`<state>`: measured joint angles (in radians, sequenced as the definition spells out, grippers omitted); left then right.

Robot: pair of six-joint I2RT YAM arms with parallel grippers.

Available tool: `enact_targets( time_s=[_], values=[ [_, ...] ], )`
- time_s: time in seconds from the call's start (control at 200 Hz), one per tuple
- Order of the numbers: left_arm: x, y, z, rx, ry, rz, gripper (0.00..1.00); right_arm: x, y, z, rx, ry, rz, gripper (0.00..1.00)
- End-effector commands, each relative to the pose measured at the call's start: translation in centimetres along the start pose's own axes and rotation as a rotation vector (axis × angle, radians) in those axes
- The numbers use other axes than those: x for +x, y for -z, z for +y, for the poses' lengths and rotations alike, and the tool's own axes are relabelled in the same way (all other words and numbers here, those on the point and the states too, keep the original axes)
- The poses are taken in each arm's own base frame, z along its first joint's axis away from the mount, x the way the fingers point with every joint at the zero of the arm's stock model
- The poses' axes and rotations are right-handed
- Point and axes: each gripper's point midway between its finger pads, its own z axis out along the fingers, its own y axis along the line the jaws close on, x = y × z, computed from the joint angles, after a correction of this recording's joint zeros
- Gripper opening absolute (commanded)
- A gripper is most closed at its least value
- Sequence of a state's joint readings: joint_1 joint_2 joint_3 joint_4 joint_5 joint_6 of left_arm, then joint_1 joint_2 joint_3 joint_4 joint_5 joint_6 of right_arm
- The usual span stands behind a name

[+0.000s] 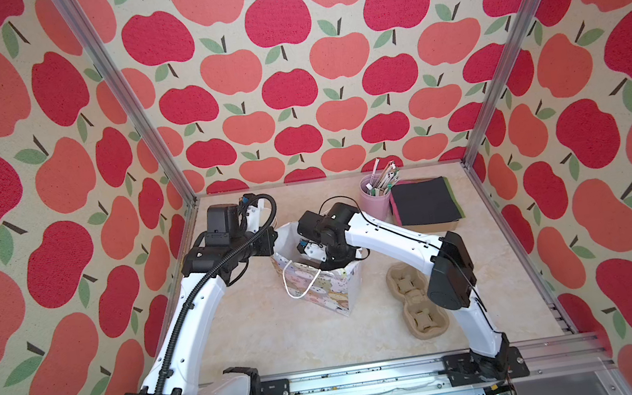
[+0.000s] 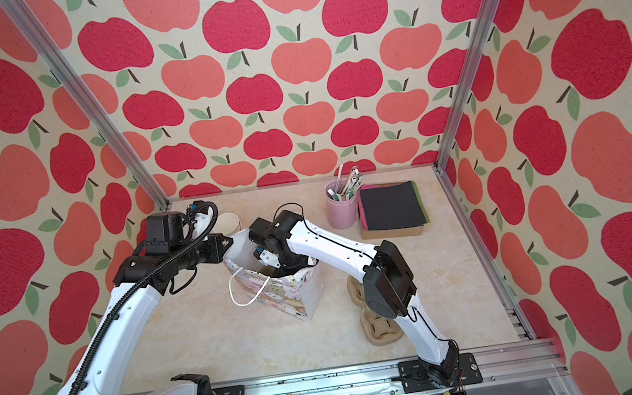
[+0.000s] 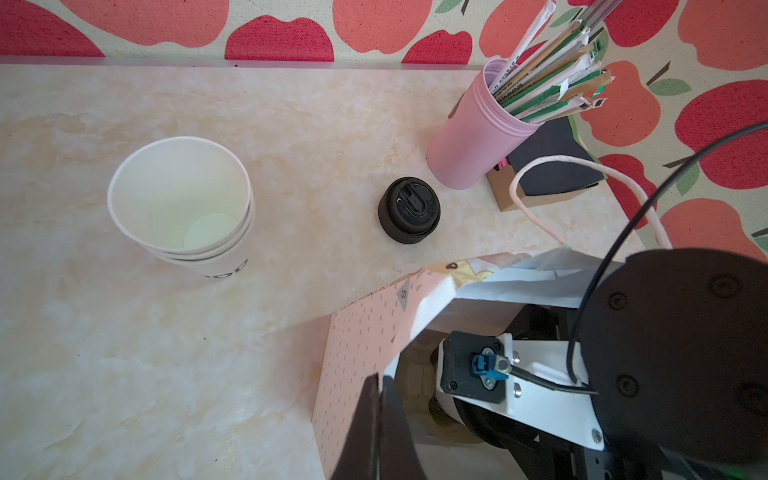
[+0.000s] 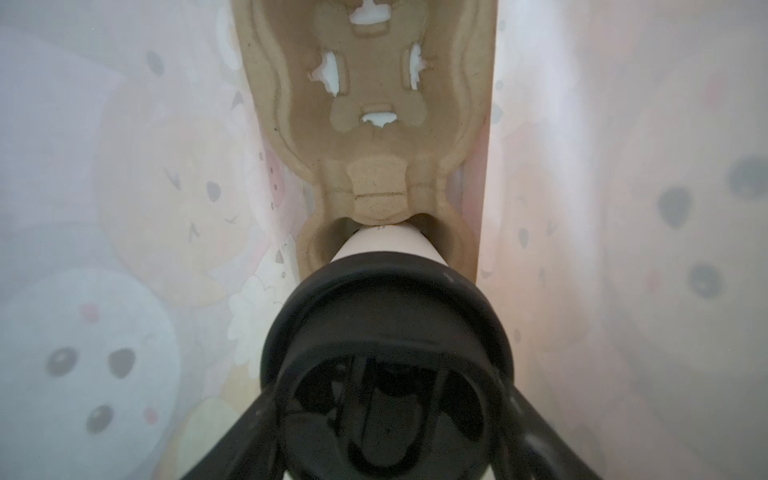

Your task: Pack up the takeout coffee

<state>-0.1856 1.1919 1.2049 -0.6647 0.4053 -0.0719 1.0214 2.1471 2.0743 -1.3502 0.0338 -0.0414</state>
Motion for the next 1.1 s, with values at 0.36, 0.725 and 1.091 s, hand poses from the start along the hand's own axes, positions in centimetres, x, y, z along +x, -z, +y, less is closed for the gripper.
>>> enact_targets(
  time_s=[0.36, 0.725, 1.091],
  values=[
    [1.2, -0.1, 0.5, -0.050, -0.030, 0.072, 0.00, 0.7, 0.8, 0.2, 0.039, 0.049, 0.055, 0.76],
    [1.1, 0.1, -0.4, -0.086, -0.111, 0.093, 0.00, -0.9, 3.9, 0.7, 0.053, 0.063, -0.038, 0.94],
    [1.1, 0.1, -0.5, -0.118, -0.137, 0.110, 0.00, -1.8, 6.1, 1.2, 0.046, 0.070, -0.118, 0.99]
  ],
)
